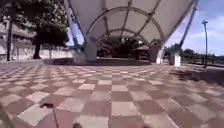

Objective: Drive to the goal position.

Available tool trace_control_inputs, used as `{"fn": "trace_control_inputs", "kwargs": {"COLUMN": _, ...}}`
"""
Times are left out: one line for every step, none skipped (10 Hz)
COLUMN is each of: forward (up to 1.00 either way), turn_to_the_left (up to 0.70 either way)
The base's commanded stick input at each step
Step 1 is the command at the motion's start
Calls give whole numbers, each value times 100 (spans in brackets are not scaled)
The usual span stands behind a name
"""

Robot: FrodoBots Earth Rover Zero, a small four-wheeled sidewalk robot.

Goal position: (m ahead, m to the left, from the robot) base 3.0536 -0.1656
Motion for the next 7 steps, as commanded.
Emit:
{"fn": "trace_control_inputs", "kwargs": {"forward": 70, "turn_to_the_left": 35}}
{"fn": "trace_control_inputs", "kwargs": {"forward": 70, "turn_to_the_left": 35}}
{"fn": "trace_control_inputs", "kwargs": {"forward": 70, "turn_to_the_left": 27}}
{"fn": "trace_control_inputs", "kwargs": {"forward": 70, "turn_to_the_left": 0}}
{"fn": "trace_control_inputs", "kwargs": {"forward": 70, "turn_to_the_left": 0}}
{"fn": "trace_control_inputs", "kwargs": {"forward": 70, "turn_to_the_left": 0}}
{"fn": "trace_control_inputs", "kwargs": {"forward": 70, "turn_to_the_left": 0}}
